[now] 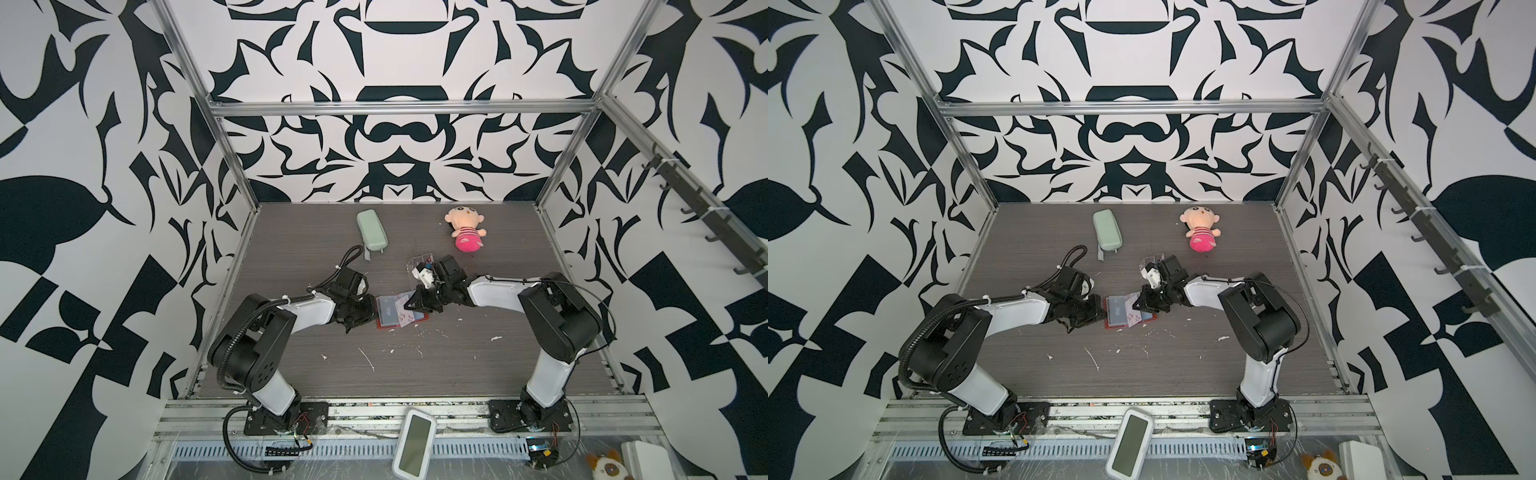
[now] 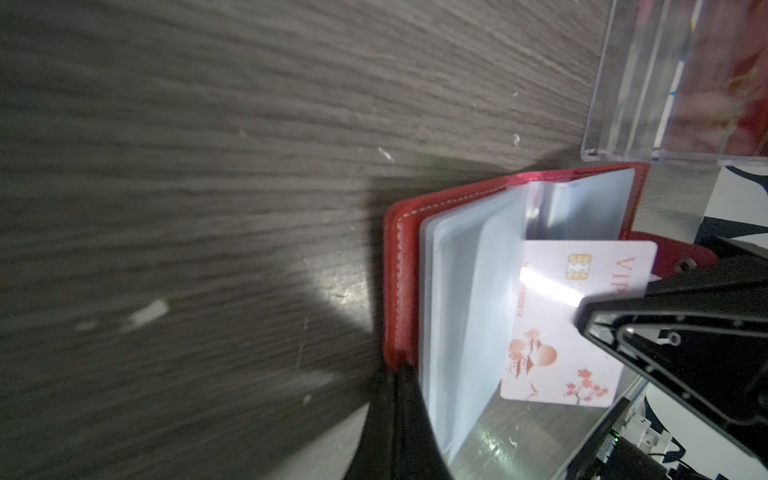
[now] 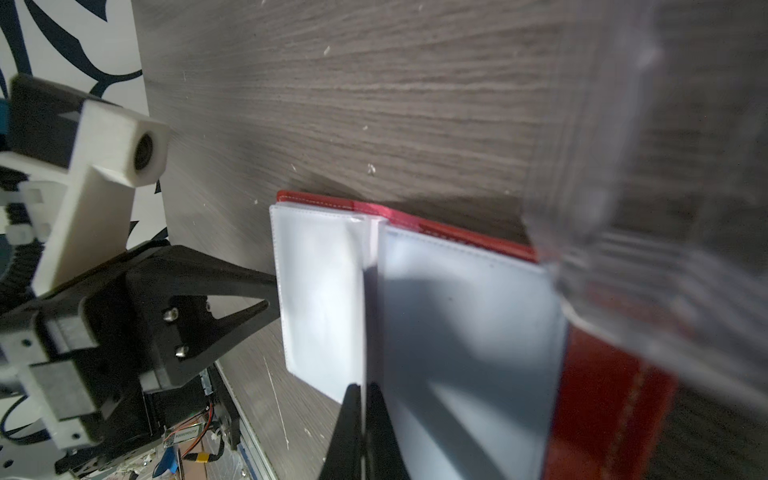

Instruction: Put the credit cards into the card holder

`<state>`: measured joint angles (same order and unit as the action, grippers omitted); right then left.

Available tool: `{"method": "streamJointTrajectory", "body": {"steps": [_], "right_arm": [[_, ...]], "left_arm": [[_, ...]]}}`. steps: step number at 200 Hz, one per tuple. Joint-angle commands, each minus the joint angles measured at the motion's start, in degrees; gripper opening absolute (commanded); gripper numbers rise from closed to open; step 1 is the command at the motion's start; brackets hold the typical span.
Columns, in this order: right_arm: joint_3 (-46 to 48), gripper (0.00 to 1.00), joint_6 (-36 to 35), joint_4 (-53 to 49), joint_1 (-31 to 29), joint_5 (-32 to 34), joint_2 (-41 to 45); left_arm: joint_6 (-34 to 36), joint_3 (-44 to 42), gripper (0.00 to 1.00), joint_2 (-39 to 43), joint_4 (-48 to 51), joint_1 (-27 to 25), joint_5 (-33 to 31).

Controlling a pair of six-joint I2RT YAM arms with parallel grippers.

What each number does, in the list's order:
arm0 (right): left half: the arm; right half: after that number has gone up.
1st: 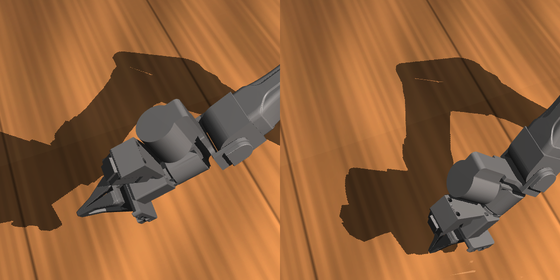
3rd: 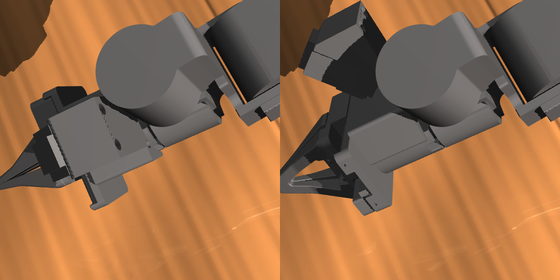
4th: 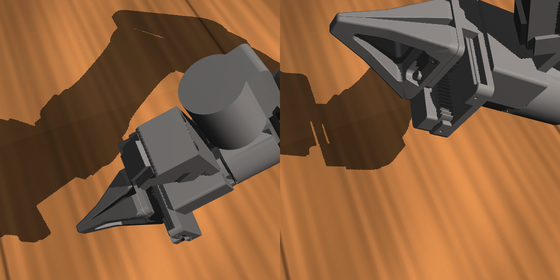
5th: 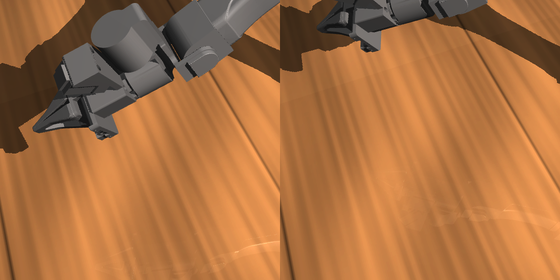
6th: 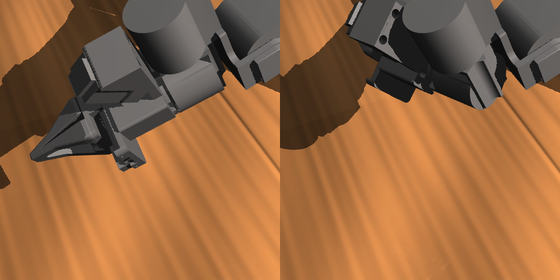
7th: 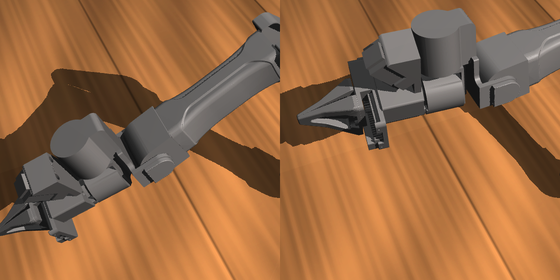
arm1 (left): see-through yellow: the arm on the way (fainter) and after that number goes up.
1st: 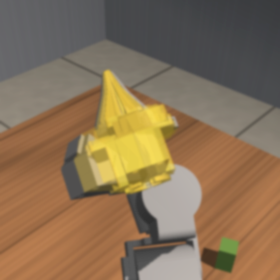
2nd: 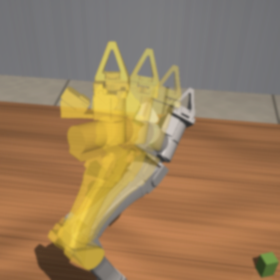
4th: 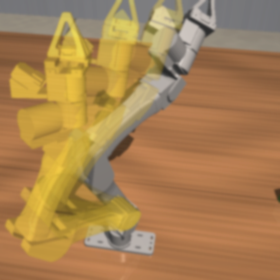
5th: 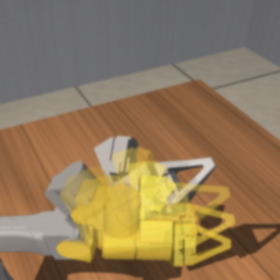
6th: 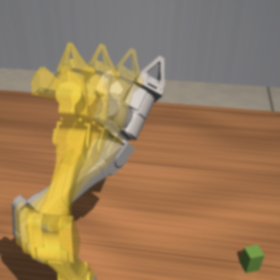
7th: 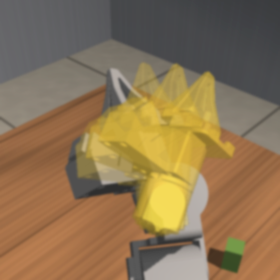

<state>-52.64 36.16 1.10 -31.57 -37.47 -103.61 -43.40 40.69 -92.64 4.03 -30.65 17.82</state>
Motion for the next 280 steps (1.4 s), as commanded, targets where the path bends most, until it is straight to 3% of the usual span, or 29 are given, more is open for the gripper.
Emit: {"method": "streamJointTrajectory", "body": {"steps": [1, 143, 209, 280], "right_arm": [[0.75, 0.0, 0.53, 3.05, 0.31, -2.45, -1.0], [-0.14, 0.0, -2.8, 2.93, 2.64, -5.88, -1.63], [1.84, 0.0, -4.33, -0.8, 2.74, -2.21, 4.19], [-0.26, 0.0, -8.32, -7.75, 2.66, -6.52, 2.05]], "left_arm": [[0.63, -1.71, 0.0, -1.72, 6.03, -0.28, -3.63], [2.7, -3.87, 0.0, 0.84, 7.26, -0.32, -1.44], [2.87, -4.71, 0.0, 2.72, 7.83, -0.35, -1.39], [3.88, -4.61, 0.0, 3.22, 7.83, -0.31, -0.52]]}}
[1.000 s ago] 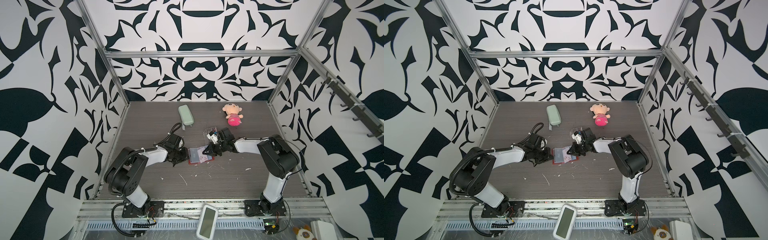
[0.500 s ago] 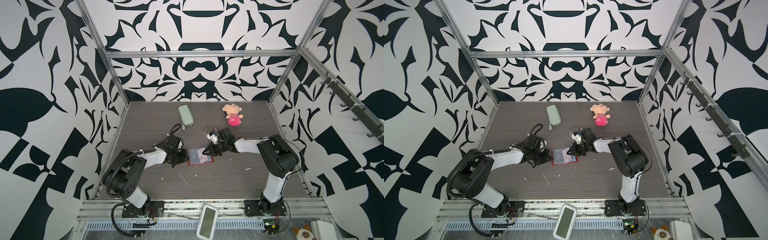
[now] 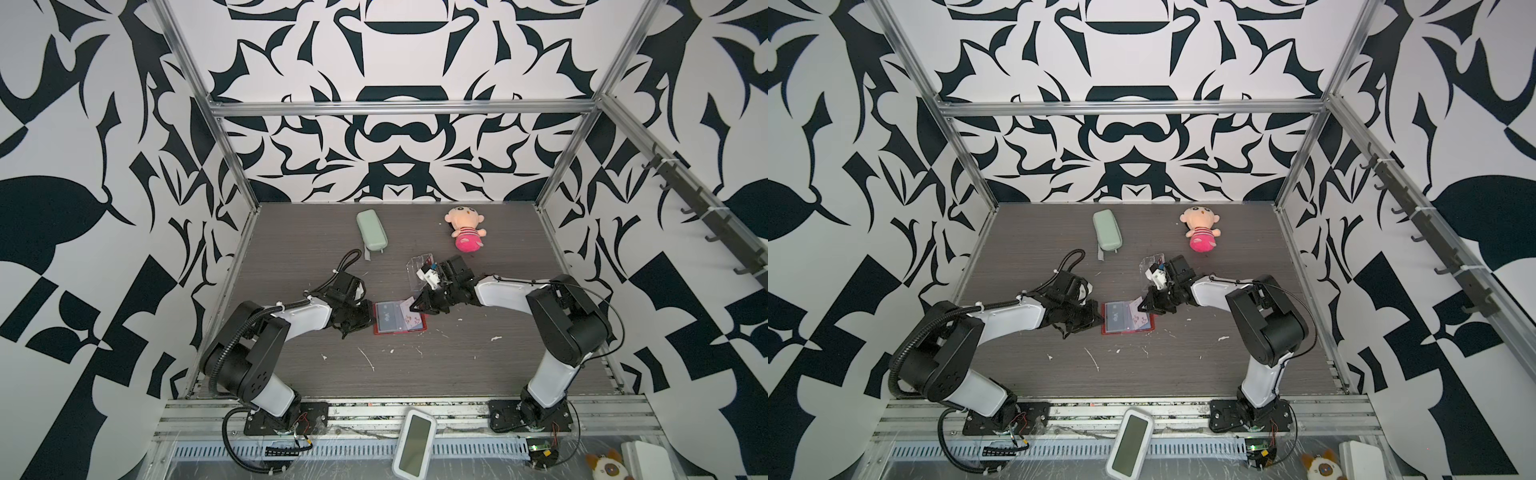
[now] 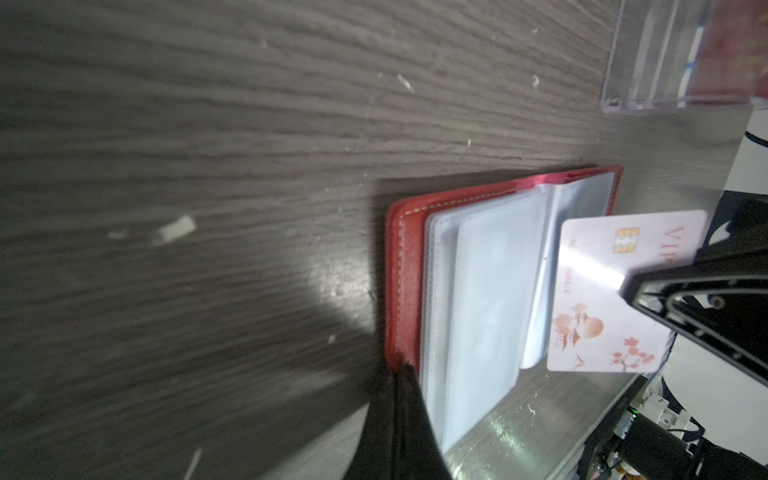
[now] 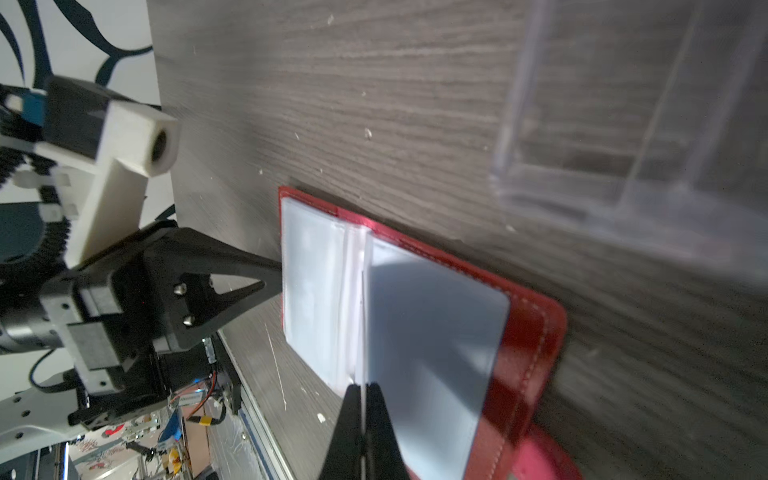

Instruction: Put the credit cards into the card holder

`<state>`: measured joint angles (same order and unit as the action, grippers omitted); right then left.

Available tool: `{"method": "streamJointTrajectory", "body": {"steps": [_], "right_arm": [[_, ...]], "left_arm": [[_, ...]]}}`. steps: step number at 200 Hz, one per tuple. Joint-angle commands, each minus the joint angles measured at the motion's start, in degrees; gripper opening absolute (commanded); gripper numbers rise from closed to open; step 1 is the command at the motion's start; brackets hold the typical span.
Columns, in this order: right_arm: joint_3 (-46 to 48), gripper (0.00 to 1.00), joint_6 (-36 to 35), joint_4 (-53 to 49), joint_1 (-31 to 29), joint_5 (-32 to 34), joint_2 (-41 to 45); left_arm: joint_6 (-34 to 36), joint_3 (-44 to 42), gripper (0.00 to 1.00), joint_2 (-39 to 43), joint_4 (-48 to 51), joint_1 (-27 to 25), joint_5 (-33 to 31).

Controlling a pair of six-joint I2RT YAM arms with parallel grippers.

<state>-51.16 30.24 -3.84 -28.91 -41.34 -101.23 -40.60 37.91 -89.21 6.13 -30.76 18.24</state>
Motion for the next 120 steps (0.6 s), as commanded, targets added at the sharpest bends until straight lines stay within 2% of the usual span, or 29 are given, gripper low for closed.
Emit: {"method": "streamJointTrajectory", "body": {"steps": [1, 120], "right_arm": [[-1.75, 0.0, -2.43, -2.83, -0.1, -2.71, -0.4], [-3.86, 0.0, -3.72, -4.16, -1.81, -4.23, -2.32]], "left_arm": [[1.06, -1.81, 0.0, -0.2, 5.73, -0.19, -0.88], [1.85, -1.4, 0.0, -1.21, 5.12, -0.2, 0.65]]}}
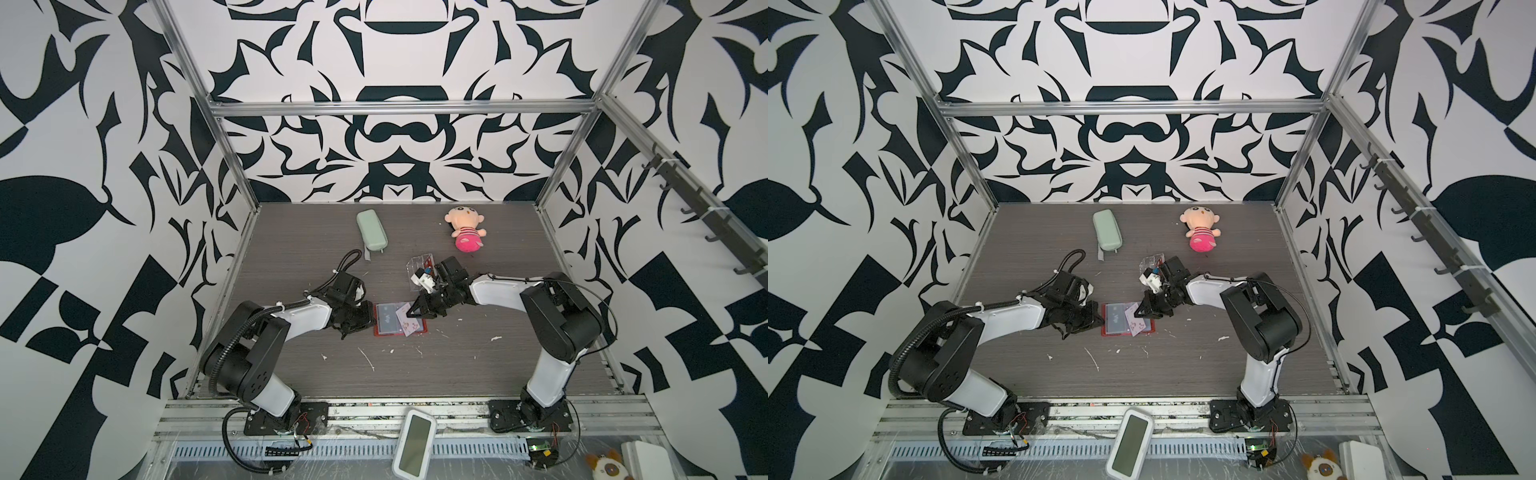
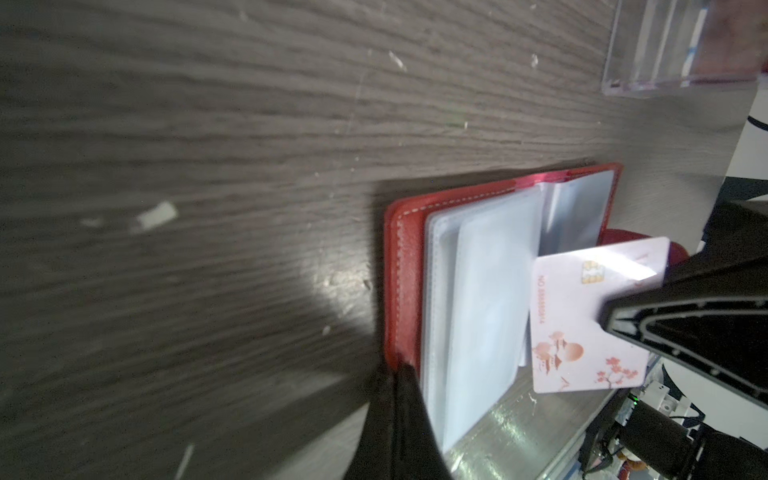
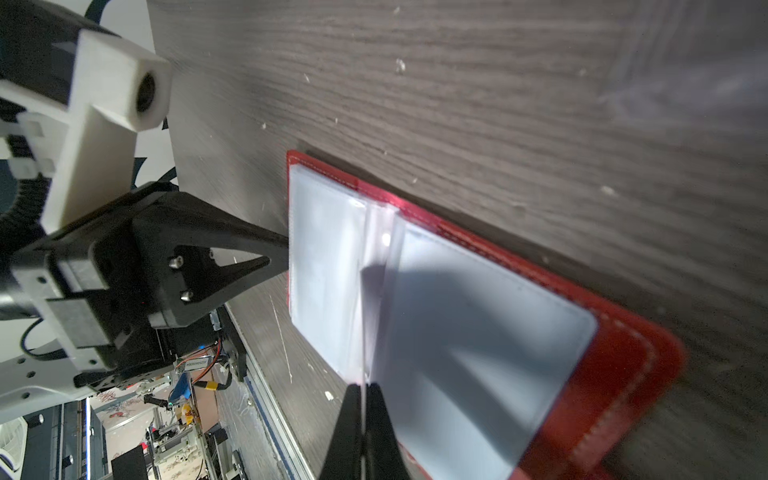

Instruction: Put the credit cards into the card holder

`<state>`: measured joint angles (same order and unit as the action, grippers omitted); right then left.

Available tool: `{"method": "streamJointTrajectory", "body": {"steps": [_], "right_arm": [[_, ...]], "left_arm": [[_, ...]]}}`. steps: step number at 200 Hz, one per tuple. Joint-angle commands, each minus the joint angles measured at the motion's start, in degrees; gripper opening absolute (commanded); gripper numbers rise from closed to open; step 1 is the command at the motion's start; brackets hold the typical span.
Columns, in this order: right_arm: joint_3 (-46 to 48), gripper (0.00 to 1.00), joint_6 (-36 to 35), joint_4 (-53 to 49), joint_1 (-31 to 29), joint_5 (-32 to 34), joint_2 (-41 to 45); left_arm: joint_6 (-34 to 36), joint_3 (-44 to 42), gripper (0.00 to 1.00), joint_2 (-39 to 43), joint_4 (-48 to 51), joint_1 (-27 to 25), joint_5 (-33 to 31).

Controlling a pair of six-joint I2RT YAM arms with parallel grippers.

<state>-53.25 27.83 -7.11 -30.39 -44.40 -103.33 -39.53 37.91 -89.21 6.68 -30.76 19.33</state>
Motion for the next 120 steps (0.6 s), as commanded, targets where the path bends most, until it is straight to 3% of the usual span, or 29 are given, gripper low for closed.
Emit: {"method": "streamJointTrajectory", "body": {"steps": [1, 120], "right_arm": [[-1.76, 0.0, -1.35, -0.88, -0.35, -1.23, -0.21], [-0.3, 0.0, 2.0, 6.91, -0.41, -3.01, -2.05]], "left_arm": [[0.77, -1.33, 0.0, -1.22, 4.53, -0.19, -0.48], [0.66, -1.74, 0.0, -2.04, 3.69, -0.18, 0.41]]}}
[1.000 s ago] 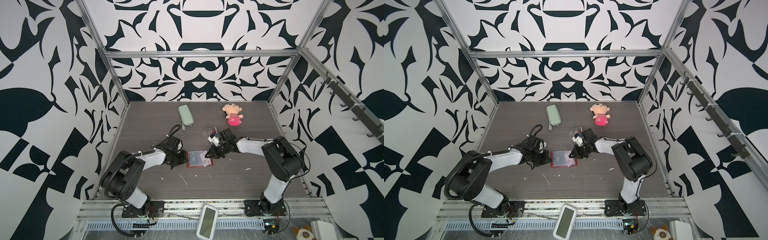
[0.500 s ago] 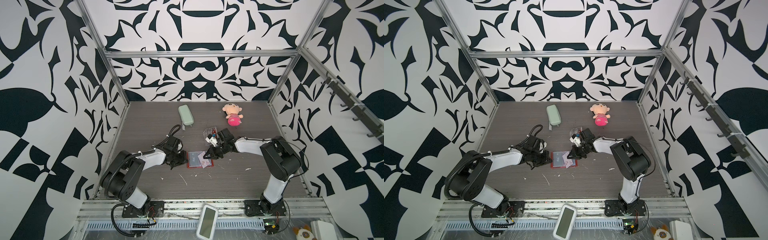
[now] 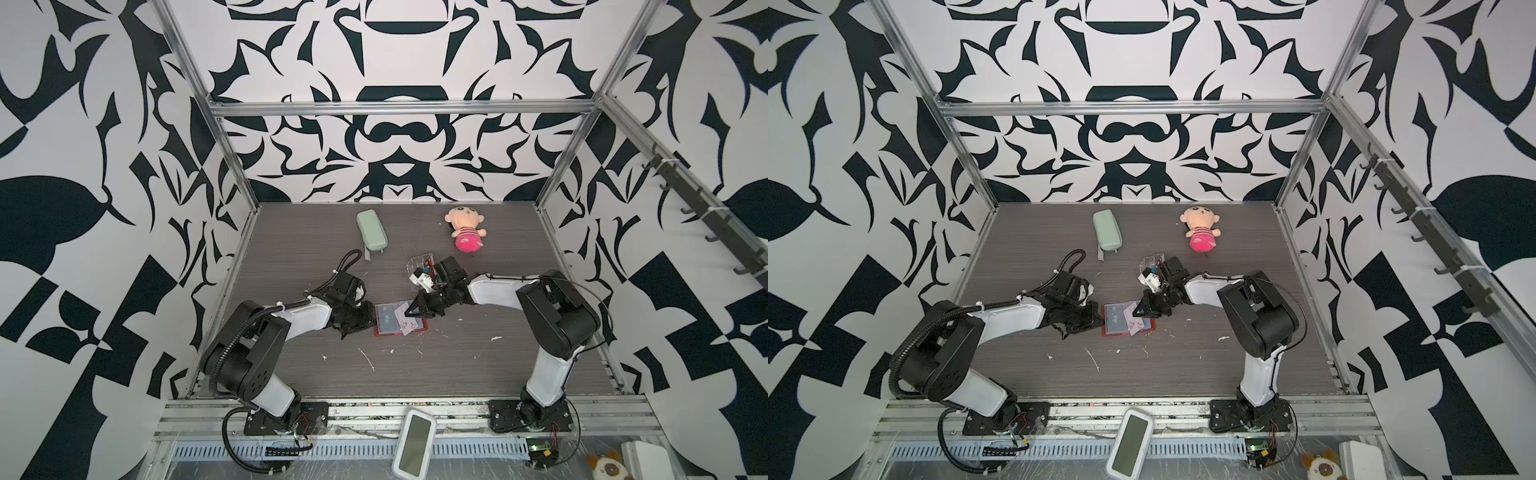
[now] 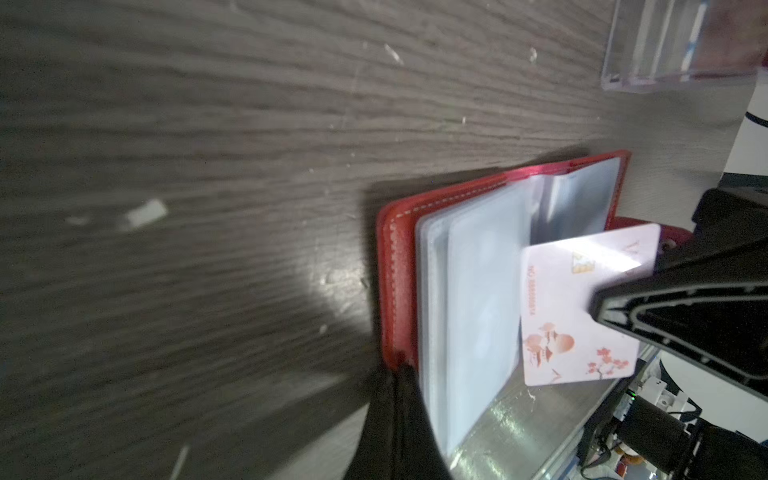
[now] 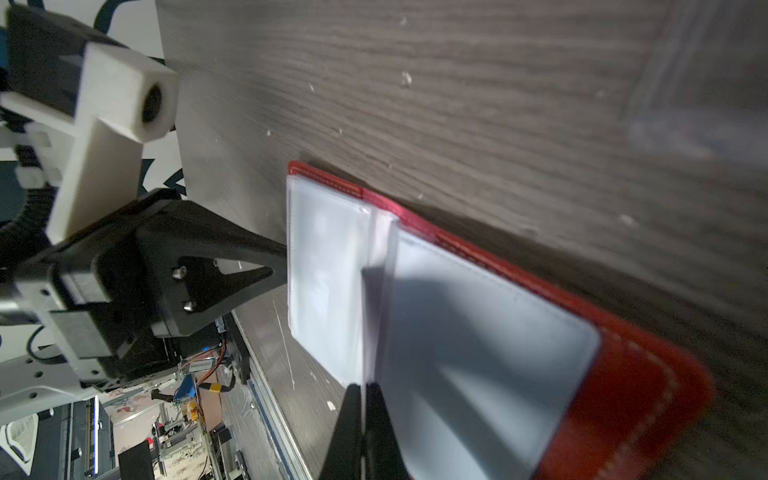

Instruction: Put the credit cards into the card holder

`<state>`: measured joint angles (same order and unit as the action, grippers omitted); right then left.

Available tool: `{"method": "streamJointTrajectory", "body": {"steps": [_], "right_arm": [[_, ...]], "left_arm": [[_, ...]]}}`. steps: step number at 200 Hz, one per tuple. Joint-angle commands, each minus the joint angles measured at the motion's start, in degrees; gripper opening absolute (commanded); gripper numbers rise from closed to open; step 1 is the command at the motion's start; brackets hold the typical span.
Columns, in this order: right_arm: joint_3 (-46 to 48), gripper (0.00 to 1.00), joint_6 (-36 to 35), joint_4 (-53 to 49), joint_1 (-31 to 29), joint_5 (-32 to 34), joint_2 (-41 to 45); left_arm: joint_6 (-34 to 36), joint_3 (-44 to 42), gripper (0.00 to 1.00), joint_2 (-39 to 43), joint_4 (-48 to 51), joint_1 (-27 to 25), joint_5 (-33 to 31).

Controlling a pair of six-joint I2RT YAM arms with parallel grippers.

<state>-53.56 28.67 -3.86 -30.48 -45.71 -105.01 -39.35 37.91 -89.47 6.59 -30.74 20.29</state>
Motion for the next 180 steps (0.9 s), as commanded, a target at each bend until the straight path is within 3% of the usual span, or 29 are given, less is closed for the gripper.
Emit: {"method": "streamJointTrajectory", "body": {"steps": [1, 180], "right_arm": [[0.02, 0.0, 1.19, 3.75, -0.3, -1.73, -0.37], [4.94, 0.0, 7.74, 16.04, -0.36, 0.68, -1.86]], "left_arm": [[0.45, -1.77, 0.0, -1.81, 3.78, -0.24, -0.54], [-1.78, -2.99, 0.0, -1.58, 2.72, -0.27, -1.25]]}}
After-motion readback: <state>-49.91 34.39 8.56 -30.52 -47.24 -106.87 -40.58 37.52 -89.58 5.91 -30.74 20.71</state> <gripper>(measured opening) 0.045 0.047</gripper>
